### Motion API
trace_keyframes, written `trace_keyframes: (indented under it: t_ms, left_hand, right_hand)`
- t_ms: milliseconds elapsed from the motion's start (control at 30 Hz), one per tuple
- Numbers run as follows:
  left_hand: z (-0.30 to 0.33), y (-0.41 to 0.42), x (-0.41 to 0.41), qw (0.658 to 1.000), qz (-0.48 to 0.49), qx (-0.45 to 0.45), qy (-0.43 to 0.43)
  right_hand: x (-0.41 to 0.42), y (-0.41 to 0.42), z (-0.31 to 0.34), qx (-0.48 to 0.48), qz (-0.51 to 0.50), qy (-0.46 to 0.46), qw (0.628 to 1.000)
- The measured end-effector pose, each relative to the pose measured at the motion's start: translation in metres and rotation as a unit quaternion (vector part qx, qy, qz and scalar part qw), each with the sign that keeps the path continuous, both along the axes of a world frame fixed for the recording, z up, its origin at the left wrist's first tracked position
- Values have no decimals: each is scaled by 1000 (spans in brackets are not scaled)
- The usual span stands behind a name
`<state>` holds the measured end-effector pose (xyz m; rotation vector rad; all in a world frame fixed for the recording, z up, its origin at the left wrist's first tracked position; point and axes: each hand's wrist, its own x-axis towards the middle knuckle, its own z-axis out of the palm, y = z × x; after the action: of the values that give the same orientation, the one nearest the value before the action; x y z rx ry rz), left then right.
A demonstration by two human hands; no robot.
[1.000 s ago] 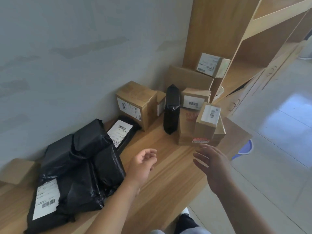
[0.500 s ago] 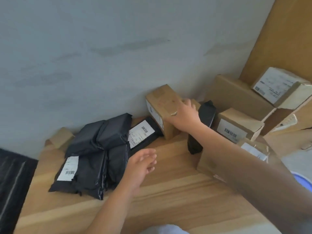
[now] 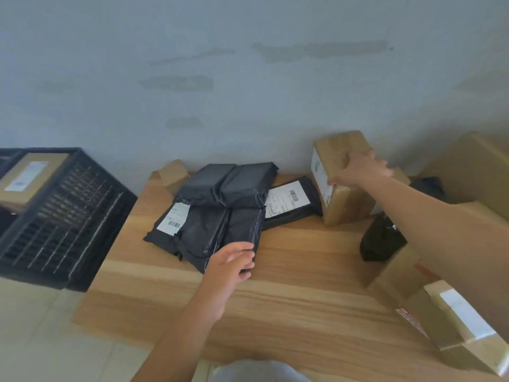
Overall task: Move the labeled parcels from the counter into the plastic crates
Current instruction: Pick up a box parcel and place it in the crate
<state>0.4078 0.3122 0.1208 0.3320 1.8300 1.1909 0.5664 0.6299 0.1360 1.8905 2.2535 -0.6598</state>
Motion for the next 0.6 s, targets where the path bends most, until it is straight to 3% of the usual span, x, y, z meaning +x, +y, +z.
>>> trace_keyframes:
  t_ms: [233,333,467,600]
  left_hand:
    - [3,-4,-24,999,-37,35,13]
    - [18,0,-42,991,-89,61,76]
    - [59,7,-77,937,-212,121,252]
    - [119,12,-121,880,-302,201,308]
  right_hand:
    - [23,-27,27,85,20,18,996]
    - [33,-52,62,100,57,61,992]
    - [27,-102,111,100,190,63,975]
    - [4,-167,141,123,320,-4,939]
